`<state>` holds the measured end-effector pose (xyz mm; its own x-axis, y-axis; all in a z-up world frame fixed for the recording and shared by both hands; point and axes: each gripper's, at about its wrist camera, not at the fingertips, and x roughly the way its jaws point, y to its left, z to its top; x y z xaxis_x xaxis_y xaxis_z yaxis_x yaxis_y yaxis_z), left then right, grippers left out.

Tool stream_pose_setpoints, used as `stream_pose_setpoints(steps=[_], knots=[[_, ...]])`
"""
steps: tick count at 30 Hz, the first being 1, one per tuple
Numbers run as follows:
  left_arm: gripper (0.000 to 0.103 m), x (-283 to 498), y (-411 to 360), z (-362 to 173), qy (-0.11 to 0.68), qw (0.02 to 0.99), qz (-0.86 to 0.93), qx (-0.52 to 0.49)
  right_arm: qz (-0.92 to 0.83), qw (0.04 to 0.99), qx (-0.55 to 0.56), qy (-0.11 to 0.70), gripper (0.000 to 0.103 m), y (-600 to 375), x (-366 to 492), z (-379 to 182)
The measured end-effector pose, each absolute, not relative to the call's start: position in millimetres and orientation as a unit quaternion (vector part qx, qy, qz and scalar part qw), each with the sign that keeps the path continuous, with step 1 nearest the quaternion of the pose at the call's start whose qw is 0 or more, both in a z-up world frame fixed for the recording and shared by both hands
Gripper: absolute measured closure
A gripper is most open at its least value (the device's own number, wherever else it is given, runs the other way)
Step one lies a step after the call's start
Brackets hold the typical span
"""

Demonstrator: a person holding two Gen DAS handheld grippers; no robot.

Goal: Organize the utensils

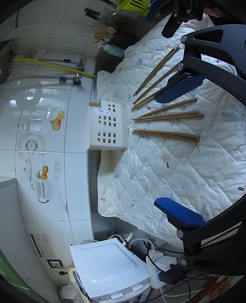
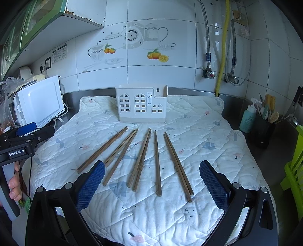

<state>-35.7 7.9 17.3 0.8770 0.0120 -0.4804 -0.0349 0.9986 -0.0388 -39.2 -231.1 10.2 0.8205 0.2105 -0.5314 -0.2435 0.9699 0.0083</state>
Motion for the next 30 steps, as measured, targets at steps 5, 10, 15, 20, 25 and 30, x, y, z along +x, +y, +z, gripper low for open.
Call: stream_pose_setpoints(steps=[5,10,15,20,25,30], knots=[[0.005,-38.0,7.5,19.1,0.243,0.970,0.011,-0.020,0.119,0.954,-0.033,0.274,0.006,-231.5,-40.5,14.4],[0.005,-39.1,6.3,19.6,0.241,0.970,0.012,-0.015,0.119,0.954,-0.039,0.273,0.006,-231.2,-41.2,15.4],[0.005,-37.9,4.8,19.2,0.245,0.970,0.012,-0.010,0.117,0.955,-0.046,0.269,0.006,-231.6,-41.1,16.7],[0.005,-38.3,4.2,19.5,0.244,0.970,0.016,-0.004,0.115,0.956,-0.055,0.265,0.006,-230.5,-42.9,16.6],[0.005,-37.7,3.1,20.0,0.244,0.970,0.018,-0.001,0.121,0.956,-0.032,0.265,0.006,-233.8,-42.4,15.6],[0.005,-35.8,3.4,20.0,0.247,0.969,0.017,-0.003,0.121,0.958,-0.030,0.257,0.006,-235.2,-42.6,16.5]])
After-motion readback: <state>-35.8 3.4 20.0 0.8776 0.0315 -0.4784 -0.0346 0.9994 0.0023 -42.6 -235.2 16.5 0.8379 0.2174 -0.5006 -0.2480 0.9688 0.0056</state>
